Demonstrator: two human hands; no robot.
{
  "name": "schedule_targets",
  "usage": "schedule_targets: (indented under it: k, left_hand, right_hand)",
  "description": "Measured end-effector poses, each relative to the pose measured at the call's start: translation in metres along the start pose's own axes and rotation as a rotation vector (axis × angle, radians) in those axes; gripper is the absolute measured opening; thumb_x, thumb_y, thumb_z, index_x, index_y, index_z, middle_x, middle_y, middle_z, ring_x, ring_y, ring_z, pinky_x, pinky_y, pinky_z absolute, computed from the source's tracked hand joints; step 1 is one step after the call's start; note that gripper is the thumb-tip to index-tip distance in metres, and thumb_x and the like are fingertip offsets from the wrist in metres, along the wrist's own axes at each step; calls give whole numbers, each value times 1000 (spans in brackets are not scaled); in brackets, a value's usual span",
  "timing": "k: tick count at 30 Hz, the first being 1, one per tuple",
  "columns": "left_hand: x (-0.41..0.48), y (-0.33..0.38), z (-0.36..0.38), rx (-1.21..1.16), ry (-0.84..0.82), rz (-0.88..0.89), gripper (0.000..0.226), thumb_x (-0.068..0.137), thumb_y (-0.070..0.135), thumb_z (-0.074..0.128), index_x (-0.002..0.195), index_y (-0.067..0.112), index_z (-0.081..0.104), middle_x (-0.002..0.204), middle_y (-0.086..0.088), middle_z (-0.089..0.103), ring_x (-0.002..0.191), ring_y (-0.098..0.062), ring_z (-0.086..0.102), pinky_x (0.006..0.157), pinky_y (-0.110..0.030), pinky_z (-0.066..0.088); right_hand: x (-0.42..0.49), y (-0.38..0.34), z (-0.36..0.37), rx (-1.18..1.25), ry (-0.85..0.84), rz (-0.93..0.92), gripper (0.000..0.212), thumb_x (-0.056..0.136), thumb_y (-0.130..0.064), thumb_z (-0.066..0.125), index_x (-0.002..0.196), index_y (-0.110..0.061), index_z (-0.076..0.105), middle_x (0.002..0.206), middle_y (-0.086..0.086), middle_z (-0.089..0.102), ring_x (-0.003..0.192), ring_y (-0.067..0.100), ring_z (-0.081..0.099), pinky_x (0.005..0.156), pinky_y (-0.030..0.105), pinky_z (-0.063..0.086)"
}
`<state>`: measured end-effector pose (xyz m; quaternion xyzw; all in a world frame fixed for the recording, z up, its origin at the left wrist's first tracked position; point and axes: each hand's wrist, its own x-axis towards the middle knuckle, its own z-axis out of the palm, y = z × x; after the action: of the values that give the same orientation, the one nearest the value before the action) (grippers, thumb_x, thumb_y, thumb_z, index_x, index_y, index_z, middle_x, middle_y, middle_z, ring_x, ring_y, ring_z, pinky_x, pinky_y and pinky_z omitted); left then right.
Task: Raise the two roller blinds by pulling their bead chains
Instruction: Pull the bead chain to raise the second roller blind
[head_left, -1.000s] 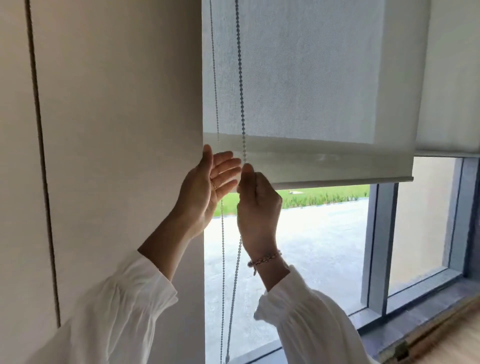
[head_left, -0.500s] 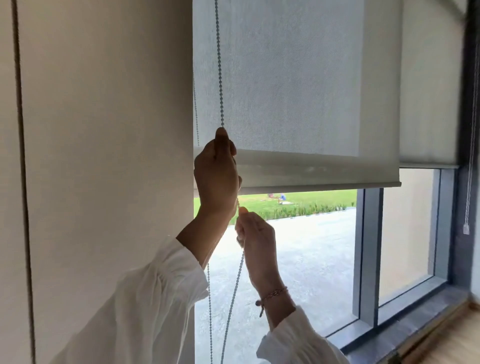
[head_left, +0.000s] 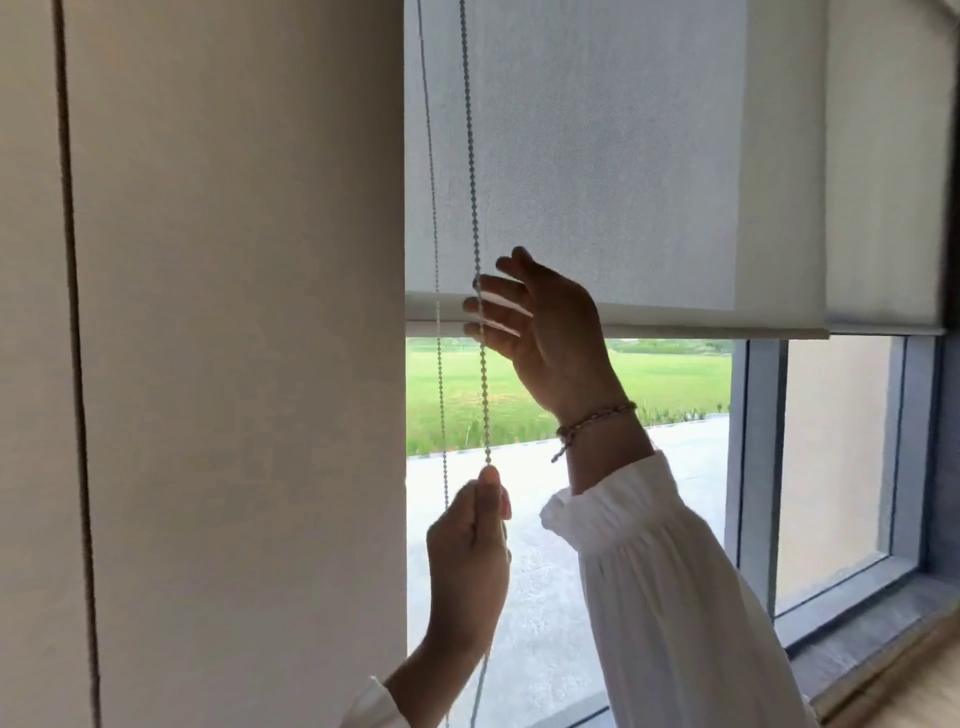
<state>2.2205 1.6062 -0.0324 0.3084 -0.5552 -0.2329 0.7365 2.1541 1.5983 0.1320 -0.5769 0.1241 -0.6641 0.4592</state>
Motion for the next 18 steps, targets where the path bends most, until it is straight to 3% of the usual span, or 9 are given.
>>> schedule_targets:
  k: [2, 4, 9, 14, 18]
  left_hand:
    - [1, -3, -1, 18, -21, -1, 45, 88, 48, 42, 48, 29, 44, 39, 8, 33, 39, -8, 25, 50, -26, 21]
    - [5, -1, 1, 21, -50, 3, 44, 87, 50, 43, 48, 30, 44, 41, 9, 36, 44, -11, 27, 53, -32, 23]
    - [9, -4, 1, -27, -83, -23, 44, 84, 50, 43, 45, 30, 44, 40, 9, 34, 42, -12, 26, 50, -30, 21]
    - [13, -5, -1, -50, -79, -43, 42, 87, 42, 42, 47, 30, 45, 41, 9, 32, 38, -10, 25, 47, -25, 20]
    - [14, -6, -1, -47, -83, -80, 39, 91, 36, 42, 57, 20, 54, 37, 7, 33, 33, -8, 29, 39, -20, 25]
  right_hand:
    - [3, 0, 10, -118, 39, -45, 21, 95, -19, 45, 85, -8, 59, 63, 4, 52, 46, 7, 46, 41, 17, 38]
    - [5, 7, 14, -174, 118, -104, 27, 95, -14, 44, 75, -11, 61, 54, 0, 39, 35, 3, 32, 34, 15, 24]
    - [12, 20, 12, -294, 226, -213, 35, 94, -19, 46, 62, -22, 61, 40, -13, 43, 35, 3, 33, 41, 21, 26]
    - [13, 27, 11, -327, 249, -278, 35, 93, -20, 48, 60, -25, 61, 36, -12, 42, 38, 7, 32, 47, 25, 26]
    - [12, 32, 7, -338, 269, -355, 34, 92, -22, 48, 60, -28, 59, 35, -13, 42, 37, 4, 32, 49, 25, 26]
